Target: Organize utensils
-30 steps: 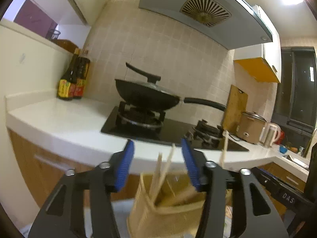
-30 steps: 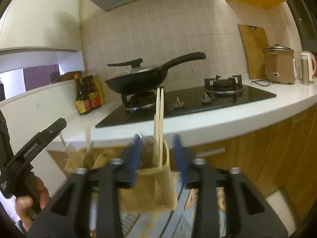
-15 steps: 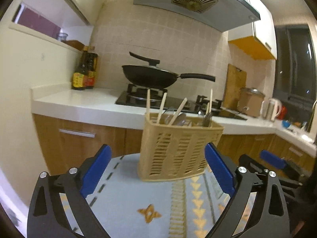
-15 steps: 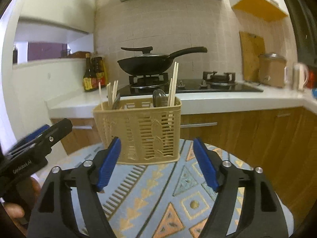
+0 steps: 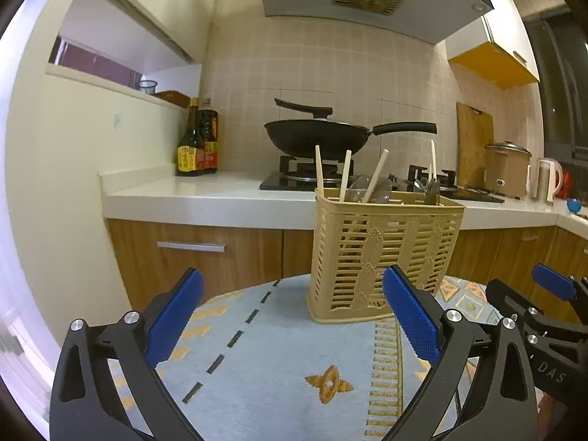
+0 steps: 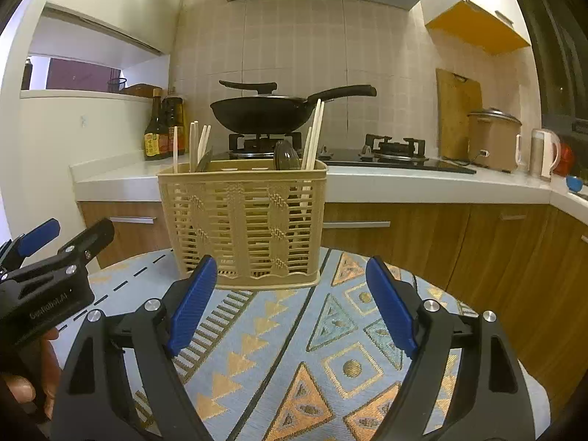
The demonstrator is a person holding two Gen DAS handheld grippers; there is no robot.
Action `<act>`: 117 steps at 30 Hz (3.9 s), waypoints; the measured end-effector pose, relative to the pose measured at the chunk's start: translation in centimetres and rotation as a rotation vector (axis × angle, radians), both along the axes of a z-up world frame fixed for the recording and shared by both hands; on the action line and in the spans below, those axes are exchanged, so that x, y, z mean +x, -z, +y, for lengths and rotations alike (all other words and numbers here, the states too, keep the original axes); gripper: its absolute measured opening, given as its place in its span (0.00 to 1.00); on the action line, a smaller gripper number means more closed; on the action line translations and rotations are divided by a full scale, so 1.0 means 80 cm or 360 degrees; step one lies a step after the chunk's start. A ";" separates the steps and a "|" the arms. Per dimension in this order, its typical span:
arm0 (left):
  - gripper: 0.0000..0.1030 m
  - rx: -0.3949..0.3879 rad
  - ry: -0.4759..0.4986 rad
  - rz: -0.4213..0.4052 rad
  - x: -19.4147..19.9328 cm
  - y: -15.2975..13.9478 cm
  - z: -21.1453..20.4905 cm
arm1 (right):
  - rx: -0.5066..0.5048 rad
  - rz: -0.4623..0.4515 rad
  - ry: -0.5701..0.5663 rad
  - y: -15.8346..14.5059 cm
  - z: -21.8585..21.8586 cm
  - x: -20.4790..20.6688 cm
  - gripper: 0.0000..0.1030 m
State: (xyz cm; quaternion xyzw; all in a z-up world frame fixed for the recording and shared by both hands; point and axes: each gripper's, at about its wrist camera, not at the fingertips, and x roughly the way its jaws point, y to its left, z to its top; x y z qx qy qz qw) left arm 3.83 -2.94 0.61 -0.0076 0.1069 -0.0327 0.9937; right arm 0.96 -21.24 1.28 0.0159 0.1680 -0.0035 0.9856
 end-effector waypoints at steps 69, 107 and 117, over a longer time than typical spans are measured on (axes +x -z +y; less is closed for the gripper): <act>0.93 0.0075 0.0002 0.0052 0.002 0.004 -0.012 | 0.0031 0.0098 0.0016 0.008 -0.002 0.013 0.90; 0.93 0.0087 0.0017 0.0055 0.005 0.004 -0.011 | 0.0030 0.0107 0.0016 0.009 -0.002 0.014 0.91; 0.93 0.0099 0.0027 0.0062 0.004 0.006 -0.012 | 0.0035 0.0112 0.0018 0.012 -0.005 0.017 0.91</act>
